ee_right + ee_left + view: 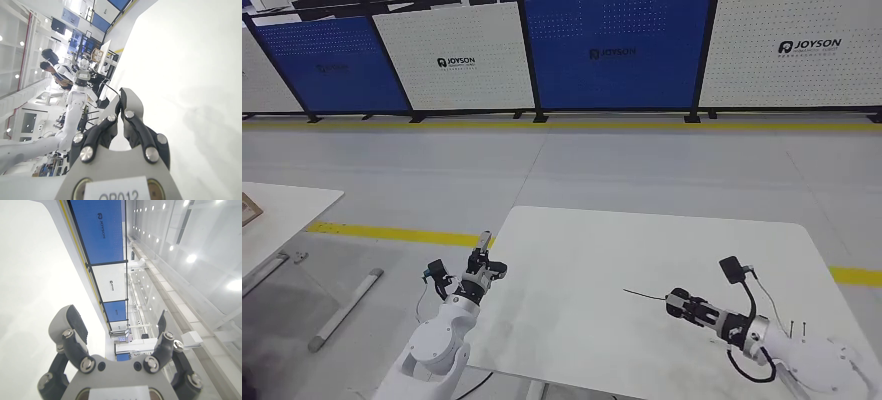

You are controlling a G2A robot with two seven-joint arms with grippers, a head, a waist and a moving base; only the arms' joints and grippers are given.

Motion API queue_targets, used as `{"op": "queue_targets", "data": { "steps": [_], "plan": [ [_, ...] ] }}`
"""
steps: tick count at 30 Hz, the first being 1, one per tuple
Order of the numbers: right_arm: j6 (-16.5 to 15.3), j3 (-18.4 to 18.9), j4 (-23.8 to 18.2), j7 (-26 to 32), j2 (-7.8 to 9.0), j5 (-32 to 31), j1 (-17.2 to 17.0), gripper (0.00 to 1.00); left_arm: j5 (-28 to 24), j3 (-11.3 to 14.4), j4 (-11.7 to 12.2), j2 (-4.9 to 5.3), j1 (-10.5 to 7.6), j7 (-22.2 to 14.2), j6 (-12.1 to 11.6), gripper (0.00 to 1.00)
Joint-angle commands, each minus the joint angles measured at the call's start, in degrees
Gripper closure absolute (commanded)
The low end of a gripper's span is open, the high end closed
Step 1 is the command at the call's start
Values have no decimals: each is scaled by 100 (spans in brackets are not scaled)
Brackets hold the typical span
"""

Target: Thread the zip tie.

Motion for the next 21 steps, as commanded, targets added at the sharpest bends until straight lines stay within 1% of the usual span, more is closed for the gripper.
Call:
{"op": "queue_targets", "data": {
  "steps": [1, 9, 10, 11, 12, 13, 14, 16, 17, 18, 19, 21],
  "plan": [
    [-8, 5, -1, 1, 2, -1, -4, 100, 0, 0, 0, 0, 0, 0, 0, 0],
    [-8, 5, -1, 1, 2, -1, -4, 100, 0, 0, 0, 0, 0, 0, 0, 0],
    [-8, 5, -1, 1, 2, -1, -4, 100, -18, 45, -87, -2, -41, -99, 30, 0],
    [-8, 5, -1, 1, 2, -1, -4, 100, 102, 60, -173, 2, -78, -139, 48, 0],
    [-8, 5, -1, 1, 2, -1, -4, 100, 442, 122, -345, 10, -108, -188, -11, 0],
    [-8, 5, -1, 1, 2, -1, -4, 100, 547, 217, -488, 13, -98, -366, -8, 0],
    [-8, 5, -1, 1, 2, -1, -4, 100, 493, 266, -615, 15, -83, -568, 39, 0],
    [-8, 5, -1, 1, 2, -1, -4, 100, 648, 314, -943, 45, -34, -1122, 137, 0],
    [-8, 5, -1, 1, 2, -1, -4, 100, 612, 333, -1080, 54, 7, -1361, 159, 0],
    [-8, 5, -1, 1, 2, -1, -4, 100, 593, 325, -1163, 64, 44, -1548, 204, 0],
    [-8, 5, -1, 1, 2, -1, -4, 100, 687, 362, -1290, 86, 85, -1890, 296, 0],
    [-8, 5, -1, 1, 2, -1, -4, 100, 835, 411, -1382, 107, 118, -2215, 332, 0]
  ]
}}
